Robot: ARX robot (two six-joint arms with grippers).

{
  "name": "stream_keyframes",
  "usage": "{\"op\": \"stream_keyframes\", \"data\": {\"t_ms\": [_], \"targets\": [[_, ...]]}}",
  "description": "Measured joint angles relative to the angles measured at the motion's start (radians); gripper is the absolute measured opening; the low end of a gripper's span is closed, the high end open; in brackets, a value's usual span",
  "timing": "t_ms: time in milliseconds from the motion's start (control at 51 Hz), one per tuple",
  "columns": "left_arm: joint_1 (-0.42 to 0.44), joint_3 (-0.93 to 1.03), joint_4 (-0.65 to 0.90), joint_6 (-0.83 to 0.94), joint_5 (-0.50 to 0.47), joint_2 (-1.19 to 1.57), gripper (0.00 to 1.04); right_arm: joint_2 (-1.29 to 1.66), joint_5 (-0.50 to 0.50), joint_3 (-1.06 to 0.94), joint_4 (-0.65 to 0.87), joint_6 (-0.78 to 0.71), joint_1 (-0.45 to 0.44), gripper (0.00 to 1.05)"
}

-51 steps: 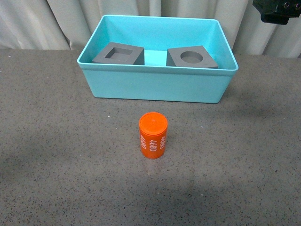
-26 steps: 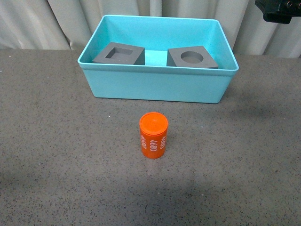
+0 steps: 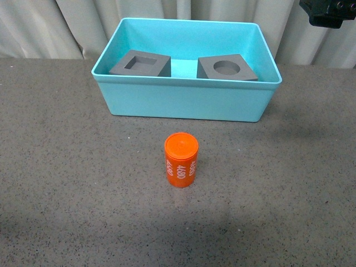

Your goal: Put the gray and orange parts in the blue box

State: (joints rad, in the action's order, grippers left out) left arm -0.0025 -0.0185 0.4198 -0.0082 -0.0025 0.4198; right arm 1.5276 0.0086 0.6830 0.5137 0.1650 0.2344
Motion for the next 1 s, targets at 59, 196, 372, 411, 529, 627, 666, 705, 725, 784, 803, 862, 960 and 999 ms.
{"op": "stream_keyframes", "data": {"t_ms": [59, 196, 372, 411, 529, 627, 666, 705, 725, 784, 803, 862, 960, 999], "targets": [[0.0, 0.0, -0.024, 0.0, 0.0, -0.025, 0.04, 0.0, 0.0, 0.0, 0.0, 0.0, 0.0, 0.95], [0.0, 0.0, -0.079, 0.0, 0.0, -0.082, 0.04, 0.0, 0.0, 0.0, 0.0, 0.0, 0.0, 0.95], [0.0, 0.0, -0.138, 0.0, 0.0, -0.142, 0.04, 0.0, 0.0, 0.0, 0.0, 0.0, 0.0, 0.95], [0.0, 0.0, -0.153, 0.0, 0.0, -0.159, 0.04, 0.0, 0.0, 0.0, 0.0, 0.0, 0.0, 0.95], [0.0, 0.0, -0.198, 0.0, 0.0, -0.203, 0.04, 0.0, 0.0, 0.0, 0.0, 0.0, 0.0, 0.95], [0.0, 0.0, -0.226, 0.0, 0.0, -0.23, 0.04, 0.0, 0.0, 0.0, 0.0, 0.0, 0.0, 0.95], [0.0, 0.0, -0.233, 0.0, 0.0, -0.237, 0.04, 0.0, 0.0, 0.0, 0.0, 0.0, 0.0, 0.95], [0.0, 0.0, -0.24, 0.0, 0.0, -0.243, 0.04, 0.0, 0.0, 0.0, 0.0, 0.0, 0.0, 0.95], [0.0, 0.0, -0.247, 0.0, 0.0, -0.251, 0.04, 0.0, 0.0, 0.0, 0.0, 0.0, 0.0, 0.95], [0.0, 0.0, -0.328, 0.0, 0.001, -0.309, 0.04, 0.0, 0.0, 0.0, 0.0, 0.0, 0.0, 0.95], [0.0, 0.0, -0.375, 0.001, 0.003, -0.344, 0.04, 0.0, 0.0, 0.0, 0.0, 0.0, 0.0, 0.95], [0.0, 0.0, -0.411, 0.001, 0.003, -0.396, 0.04, 0.0, 0.0, 0.0, 0.0, 0.0, 0.0, 0.95], [0.0, 0.0, -0.417, 0.001, 0.002, -0.414, 0.04, 0.0, 0.0, 0.0, 0.0, 0.0, 0.0, 0.95], [0.0, 0.0, -0.418, 0.001, 0.002, -0.414, 0.04, 0.0, 0.0, 0.0, 0.0, 0.0, 0.0, 0.95]]}}
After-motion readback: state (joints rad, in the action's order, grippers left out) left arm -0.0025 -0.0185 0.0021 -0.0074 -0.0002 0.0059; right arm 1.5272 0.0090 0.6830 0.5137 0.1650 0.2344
